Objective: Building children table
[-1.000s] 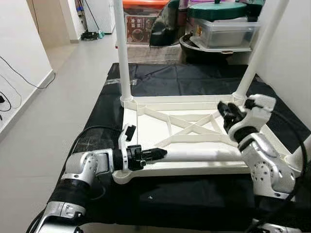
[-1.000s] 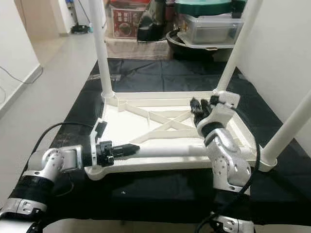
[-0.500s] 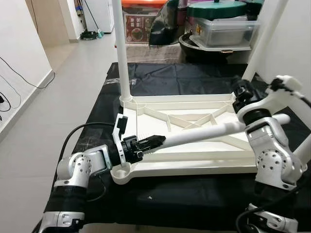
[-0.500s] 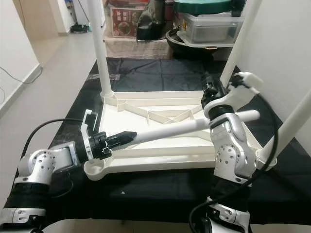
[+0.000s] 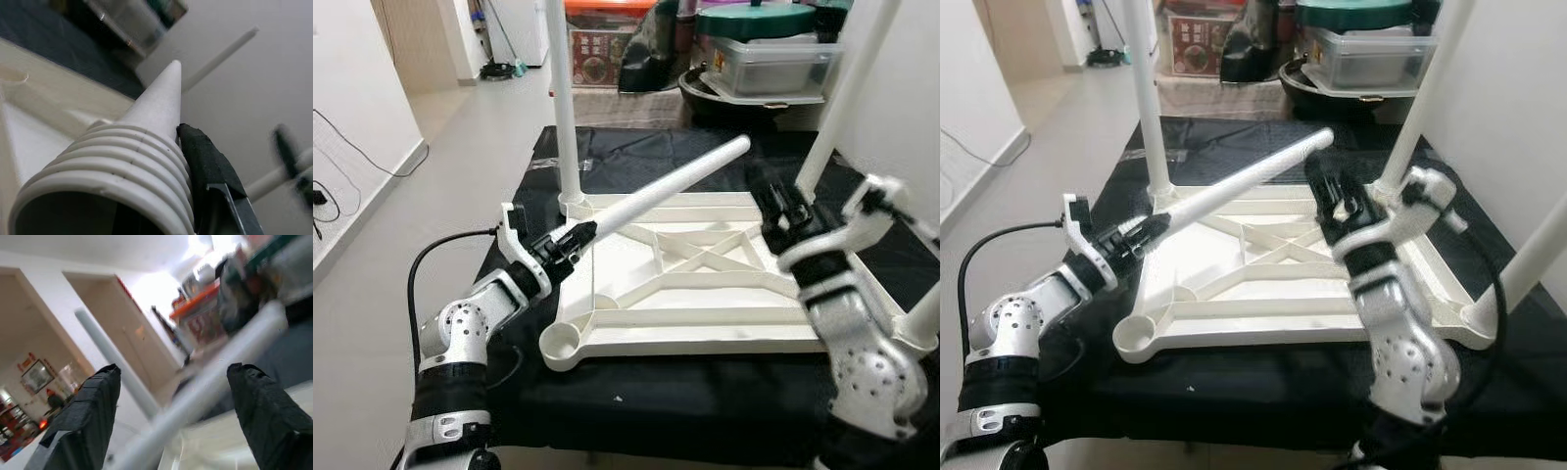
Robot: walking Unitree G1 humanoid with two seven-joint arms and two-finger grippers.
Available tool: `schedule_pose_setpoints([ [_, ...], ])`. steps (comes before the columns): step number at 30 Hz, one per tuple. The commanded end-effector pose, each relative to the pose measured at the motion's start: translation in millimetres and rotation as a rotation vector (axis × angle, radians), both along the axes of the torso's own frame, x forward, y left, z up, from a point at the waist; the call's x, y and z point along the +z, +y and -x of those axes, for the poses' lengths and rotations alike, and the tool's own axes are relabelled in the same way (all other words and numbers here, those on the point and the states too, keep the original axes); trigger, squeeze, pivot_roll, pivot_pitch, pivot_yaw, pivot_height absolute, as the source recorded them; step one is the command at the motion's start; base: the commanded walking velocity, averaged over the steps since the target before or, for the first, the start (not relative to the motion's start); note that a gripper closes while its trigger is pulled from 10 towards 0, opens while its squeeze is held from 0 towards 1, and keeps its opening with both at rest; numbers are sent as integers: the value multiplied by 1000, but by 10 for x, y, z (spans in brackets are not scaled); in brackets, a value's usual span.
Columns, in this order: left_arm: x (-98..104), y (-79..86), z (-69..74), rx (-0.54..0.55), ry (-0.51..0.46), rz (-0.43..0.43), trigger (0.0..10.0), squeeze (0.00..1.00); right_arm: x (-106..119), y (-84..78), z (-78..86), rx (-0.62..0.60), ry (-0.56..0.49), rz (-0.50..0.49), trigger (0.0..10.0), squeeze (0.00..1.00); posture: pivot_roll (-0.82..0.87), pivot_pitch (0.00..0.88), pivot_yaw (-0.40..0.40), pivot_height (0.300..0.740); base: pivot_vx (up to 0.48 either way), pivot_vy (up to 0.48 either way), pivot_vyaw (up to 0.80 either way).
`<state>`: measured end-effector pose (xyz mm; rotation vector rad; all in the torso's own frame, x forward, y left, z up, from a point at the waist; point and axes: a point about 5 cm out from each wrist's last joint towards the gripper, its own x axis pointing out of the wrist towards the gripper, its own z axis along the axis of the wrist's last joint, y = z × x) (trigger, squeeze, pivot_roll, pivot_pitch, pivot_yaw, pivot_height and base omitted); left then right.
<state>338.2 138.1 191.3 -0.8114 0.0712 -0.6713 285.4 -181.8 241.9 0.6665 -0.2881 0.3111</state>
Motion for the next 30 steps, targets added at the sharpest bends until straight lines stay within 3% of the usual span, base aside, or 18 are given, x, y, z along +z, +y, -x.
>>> schedule_pose_setpoints([
  [1, 124, -14, 0, 4, -49, 28, 10000, 0, -54, 49, 5, 32, 23, -7, 10000, 0, 152, 0, -32, 740, 0, 0, 0],
  [5, 191, -65, 15, -8, -71, 58, 10000, 0, -136, 84, 20, 61, 54, -57, 10000, 0, 152, 0, -34, 740, 0, 0, 0],
  [7, 224, -166, 72, -43, -88, 88, 10000, 0, -197, 174, 8, 113, 79, -130, 10000, 0, 153, 0, -39, 740, 0, 0, 0],
  [9, 224, -166, 72, -43, -88, 88, 10000, 0, -197, 174, 8, 113, 79, -130, 10000, 0, 153, 0, -39, 740, 0, 0, 0],
  [17, 195, -384, 255, -157, -96, 125, 10000, 0, -266, 432, 18, 283, 117, -215, 10000, 0, 159, 0, -48, 740, 0, 0, 0],
  [30, 153, -489, 408, -272, -83, 141, 10000, 0, -252, 477, 40, 361, 108, -253, 10000, 0, 161, 0, -47, 740, 0, 0, 0],
])
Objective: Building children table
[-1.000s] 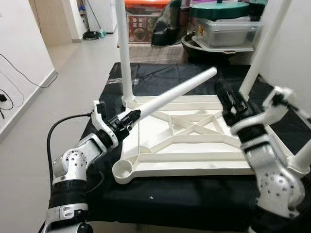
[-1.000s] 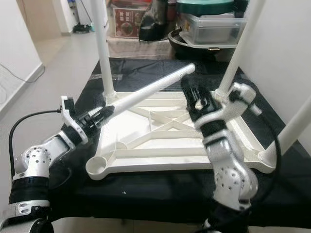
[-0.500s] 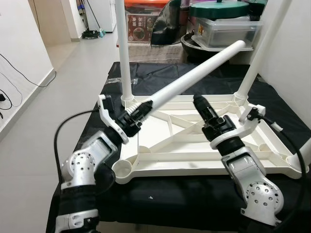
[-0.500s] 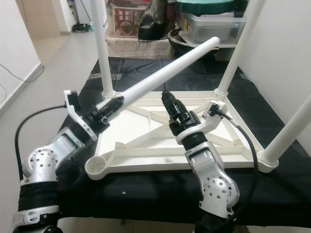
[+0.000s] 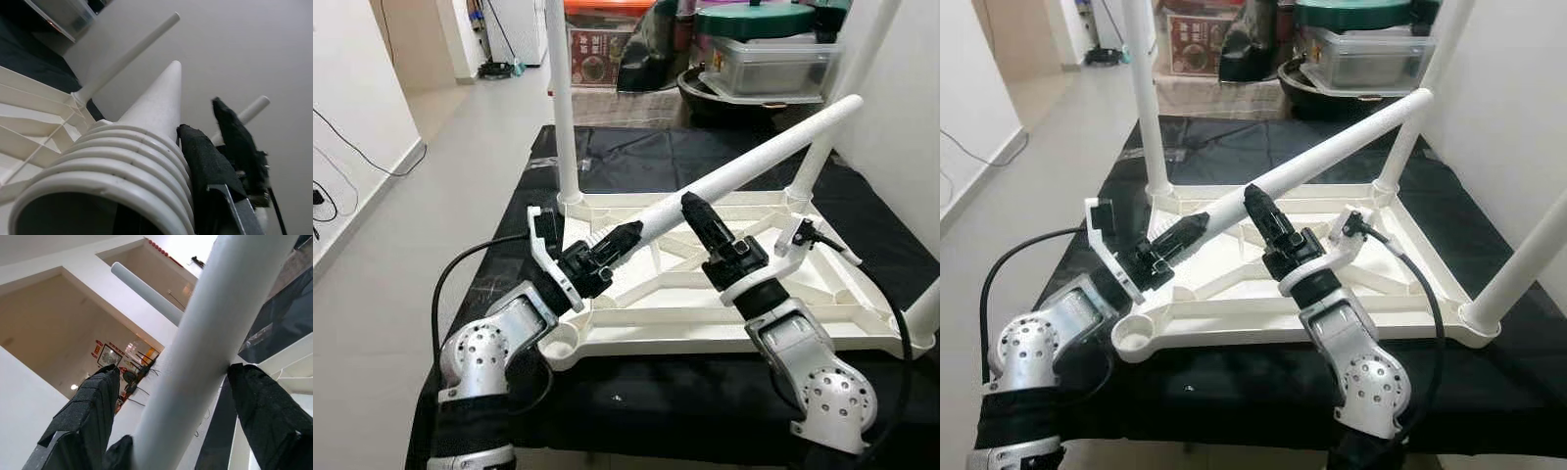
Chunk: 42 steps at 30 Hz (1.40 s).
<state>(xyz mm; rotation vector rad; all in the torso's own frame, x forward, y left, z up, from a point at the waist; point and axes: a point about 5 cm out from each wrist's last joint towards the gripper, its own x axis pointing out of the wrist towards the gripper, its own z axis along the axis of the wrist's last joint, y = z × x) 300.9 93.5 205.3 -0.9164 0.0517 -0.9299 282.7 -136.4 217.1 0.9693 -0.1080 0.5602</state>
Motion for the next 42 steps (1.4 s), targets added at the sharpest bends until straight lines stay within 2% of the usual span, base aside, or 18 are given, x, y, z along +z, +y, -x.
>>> schedule_pose_setpoints([
  [1, 3, -43, 62, -60, -10, 3, 10000, 0, -14, 17, 11, 27, 2, -17, 10000, 0, 161, 0, -46, 740, 0, 0, 0],
  [12, -63, -48, 214, -144, 2, -4, 10000, 0, -52, -36, -18, 14, 24, -35, 10000, 0, 163, 0, -44, 740, 0, 0, 0],
  [22, -98, -21, 242, -149, 16, -11, 10000, 0, -34, -85, -24, 6, 22, -62, 10000, 0, 162, 0, -46, 740, 0, 0, 0],
  [42, -129, -92, 315, -192, 30, -2, 10000, 0, 8, -119, -39, 11, 7, -93, 10000, 0, 158, 0, -45, 740, 0, 0, 0],
])
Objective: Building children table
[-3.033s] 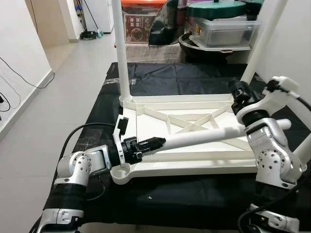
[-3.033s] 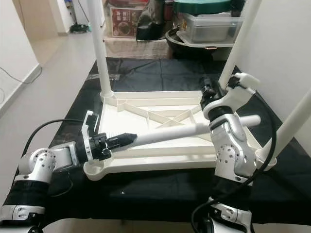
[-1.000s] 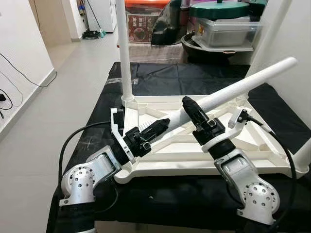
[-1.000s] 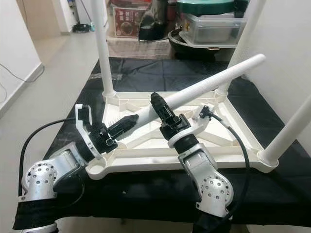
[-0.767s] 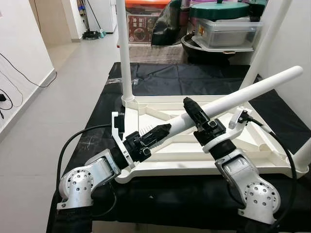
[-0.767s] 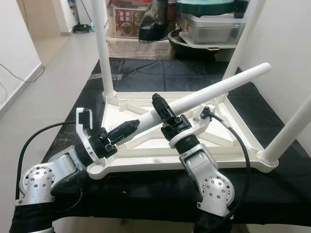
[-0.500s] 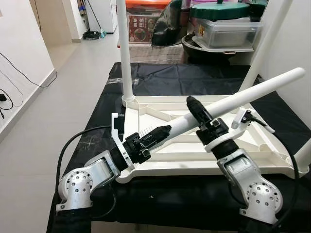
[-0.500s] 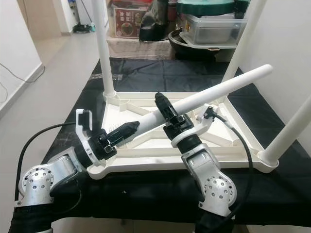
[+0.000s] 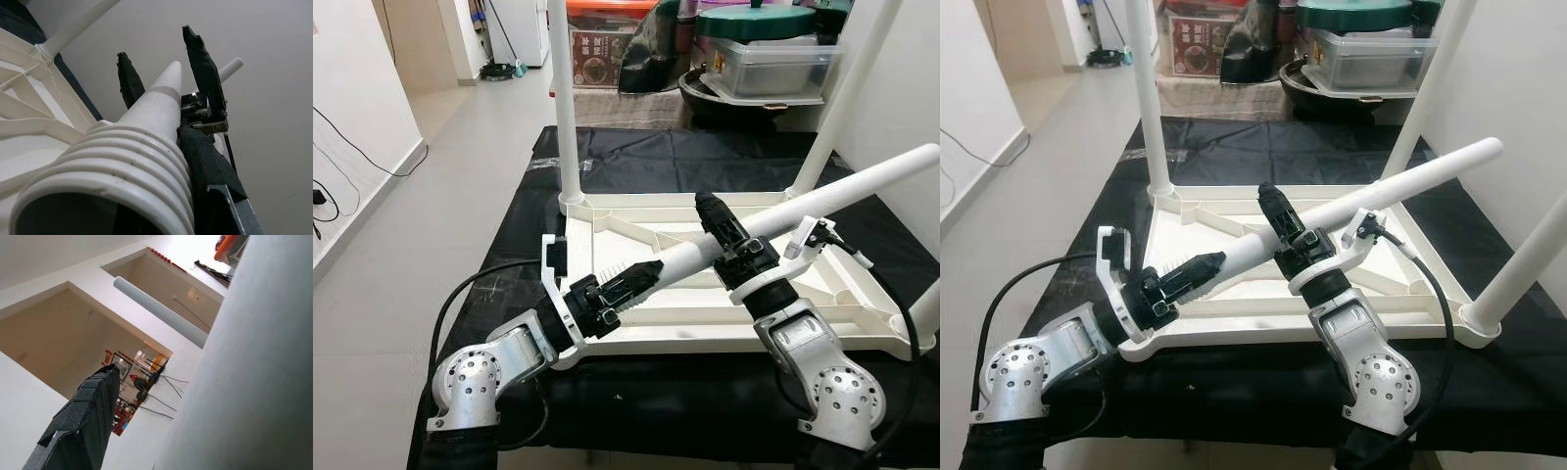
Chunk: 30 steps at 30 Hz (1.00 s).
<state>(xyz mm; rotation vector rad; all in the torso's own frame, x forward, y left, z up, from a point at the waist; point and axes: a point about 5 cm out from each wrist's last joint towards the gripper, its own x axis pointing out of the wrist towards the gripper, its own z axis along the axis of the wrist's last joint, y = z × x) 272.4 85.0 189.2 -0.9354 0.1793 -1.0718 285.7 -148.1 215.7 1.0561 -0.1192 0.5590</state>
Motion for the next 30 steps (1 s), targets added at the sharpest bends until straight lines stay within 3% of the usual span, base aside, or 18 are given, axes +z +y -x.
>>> schedule_pose_setpoints([
  [1, 29, -6, 28, -15, -14, 9, 10000, 0, 20, -1, -9, 5, -5, -6, 10000, 0, 158, 0, -45, 740, 0, 0, 0],
  [6, 3, -9, 39, -22, -10, 1, 10000, 0, 17, 4, -4, 11, -9, -9, 10000, 0, 157, 0, -43, 740, 0, 0, 0],
  [7, 1, -8, 40, -22, -9, 1, 10000, 0, 21, 8, 0, 15, -12, -11, 3294, 0, 156, 0, -42, 740, 0, 0, 0],
  [8, 1, -7, 40, -22, -9, 2, 10000, 0, 24, 12, 4, 19, -14, -13, 0, 0, 156, 0, -42, 740, 0, 0, 0],
  [24, -51, 9, 31, -22, 4, -28, 10000, 0, 29, 21, 31, 26, -23, -14, 0, 0, 153, 0, -40, 740, 0, 0, 0],
  [30, -167, 24, 7, -17, 68, -76, 10000, 0, 63, -2, 32, 20, -35, -17, 0, 0, 143, 0, -45, 740, 0, 0, 0],
])
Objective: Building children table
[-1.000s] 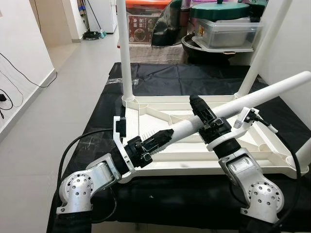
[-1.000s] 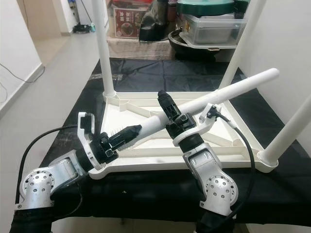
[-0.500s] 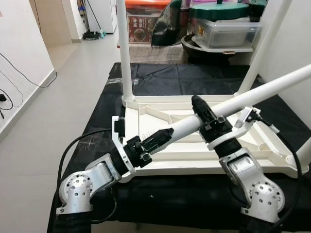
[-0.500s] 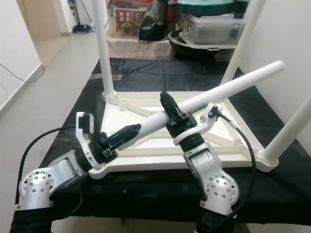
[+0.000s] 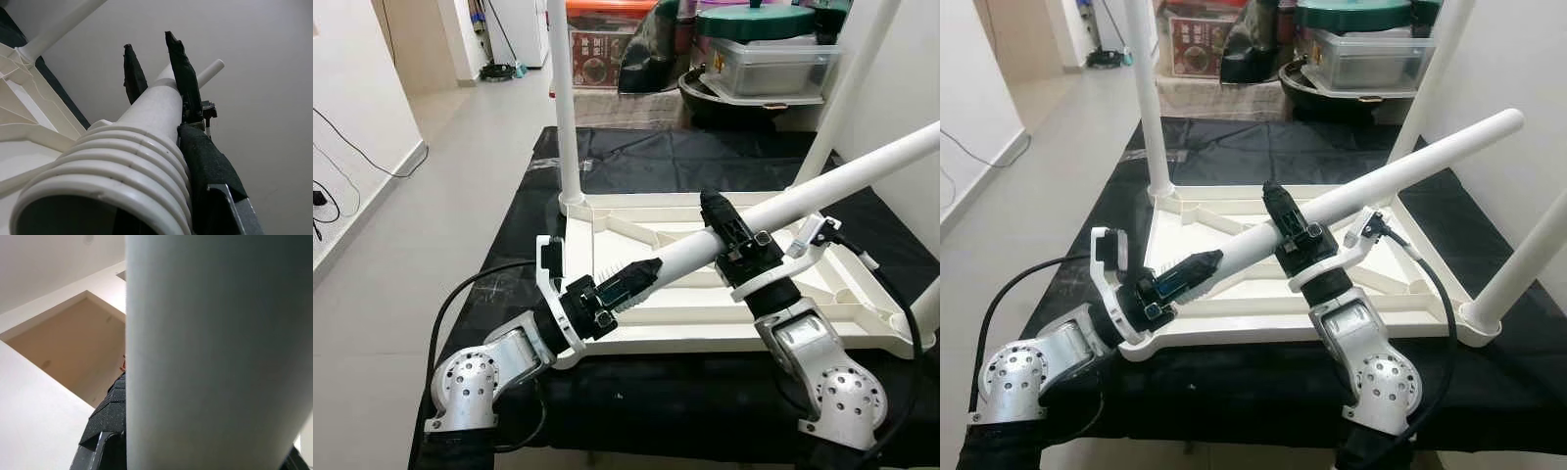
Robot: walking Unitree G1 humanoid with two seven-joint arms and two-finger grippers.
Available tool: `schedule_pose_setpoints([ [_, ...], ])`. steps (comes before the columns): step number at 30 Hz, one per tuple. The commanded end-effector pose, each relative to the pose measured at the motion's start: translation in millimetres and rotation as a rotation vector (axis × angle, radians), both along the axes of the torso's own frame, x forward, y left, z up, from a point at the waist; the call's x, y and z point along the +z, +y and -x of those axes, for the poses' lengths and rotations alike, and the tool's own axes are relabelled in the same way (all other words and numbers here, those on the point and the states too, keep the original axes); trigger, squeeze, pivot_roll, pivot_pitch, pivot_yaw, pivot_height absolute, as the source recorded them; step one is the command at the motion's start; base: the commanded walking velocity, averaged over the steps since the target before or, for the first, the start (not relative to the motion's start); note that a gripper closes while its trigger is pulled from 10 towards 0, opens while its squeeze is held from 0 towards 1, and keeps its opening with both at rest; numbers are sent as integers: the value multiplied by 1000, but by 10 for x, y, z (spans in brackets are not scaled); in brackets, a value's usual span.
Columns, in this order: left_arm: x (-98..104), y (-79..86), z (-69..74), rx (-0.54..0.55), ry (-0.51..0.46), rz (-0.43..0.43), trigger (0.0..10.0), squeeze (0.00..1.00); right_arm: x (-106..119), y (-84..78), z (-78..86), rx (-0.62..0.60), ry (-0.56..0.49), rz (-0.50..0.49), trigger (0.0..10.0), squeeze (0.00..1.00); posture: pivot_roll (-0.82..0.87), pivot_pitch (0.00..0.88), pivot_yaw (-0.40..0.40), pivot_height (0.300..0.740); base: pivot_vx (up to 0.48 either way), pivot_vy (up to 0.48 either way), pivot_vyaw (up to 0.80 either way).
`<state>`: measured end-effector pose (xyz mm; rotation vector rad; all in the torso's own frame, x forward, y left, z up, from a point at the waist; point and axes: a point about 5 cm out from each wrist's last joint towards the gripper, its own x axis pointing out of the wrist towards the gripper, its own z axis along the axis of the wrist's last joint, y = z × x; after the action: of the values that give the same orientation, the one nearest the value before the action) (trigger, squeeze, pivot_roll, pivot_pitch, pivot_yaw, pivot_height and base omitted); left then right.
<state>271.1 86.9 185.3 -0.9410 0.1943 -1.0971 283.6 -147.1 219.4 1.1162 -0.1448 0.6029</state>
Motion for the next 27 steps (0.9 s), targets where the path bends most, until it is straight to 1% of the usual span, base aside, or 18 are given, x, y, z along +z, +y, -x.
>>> schedule_pose_setpoints([
  [1, -144, 8, -7, 10, 69, -87, 10000, 0, 35, -17, 12, -17, -12, 48, 0, 0, 143, 0, -45, 740, 0, 0, 0],
  [2, -153, 10, -7, 10, 73, -92, 10000, 0, 40, -19, 12, -18, -14, 48, 0, 0, 143, 0, -45, 740, 0, 0, 0],
  [3, -169, 16, -4, 11, 81, -89, 10000, 145, 56, -26, 12, -22, -19, 46, 0, 0, 143, 0, -45, 740, 0, 0, 0],
  [5, -178, 20, -2, 11, 87, -85, 10000, 145, 66, -30, 12, -24, -22, 44, 0, 0, 143, 0, -45, 740, 0, 0, 0],
  [7, -199, 35, -14, 29, 103, -80, 10000, 1000, 87, -37, 11, -28, -27, 41, 0, 0, 128, 0, -34, 740, 0, 0, 0],
  [10, -199, 53, -22, 28, 108, -71, 10000, 1000, 117, -40, 14, -32, -37, 36, 0, 0, 129, 0, -29, 740, 0, 0, 0],
  [15, -228, 81, -30, 34, 102, -111, 10000, 1000, 169, -61, 5, -50, -58, 34, 0, 0, 137, 0, -24, 740, 0, 0, 0],
  [16, -249, 86, -37, 46, 101, -135, 10000, 898, 194, -86, -9, -73, -68, 42, 0, 0, 145, 0, -21, 740, 0, 0, 0],
  [17, -268, 88, -40, 53, 103, -151, 10000, 0, 218, -119, -23, -102, -76, 56, 10000, 0, 146, 0, -20, 740, 0, 0, 0],
  [19, -280, 86, -28, 56, 93, -172, 10000, 0, 285, -184, -45, -146, -100, 70, 10000, 0, 151, 0, -19, 740, 0, 0, 0],
  [20, -284, 79, -19, 56, 88, -182, 10000, 0, 311, -241, -66, -190, -104, 88, 10000, 0, 159, 0, -19, 740, 0, 0, 0],
  [21, -284, 79, -19, 56, 88, -182, 10000, 0, 311, -241, -66, -190, -104, 88, 10000, 0, 159, 0, -19, 740, 0, 0, 0],
  [23, -283, 65, -2, 64, 69, -209, 10000, 0, 345, -351, -102, -286, -107, 155, 10000, 0, 160, 0, -21, 740, 0, 0, 0],
  [24, -288, 50, 16, 68, 52, -238, 10000, 0, 349, -405, -122, -345, -100, 215, 10000, 0, 161, 0, -22, 740, 0, 0, 0],
  [26, -292, 33, 35, 70, 33, -267, 10000, 0, 352, -452, -140, -398, -92, 276, 10000, 0, 162, 0, -23, 740, 0, 0, 0],
  [27, -292, 33, 35, 70, 33, -267, 10000, 0, 352, -452, -140, -398, -92, 276, 10000, 0, 162, 0, -23, 740, 0, 0, 0],
])
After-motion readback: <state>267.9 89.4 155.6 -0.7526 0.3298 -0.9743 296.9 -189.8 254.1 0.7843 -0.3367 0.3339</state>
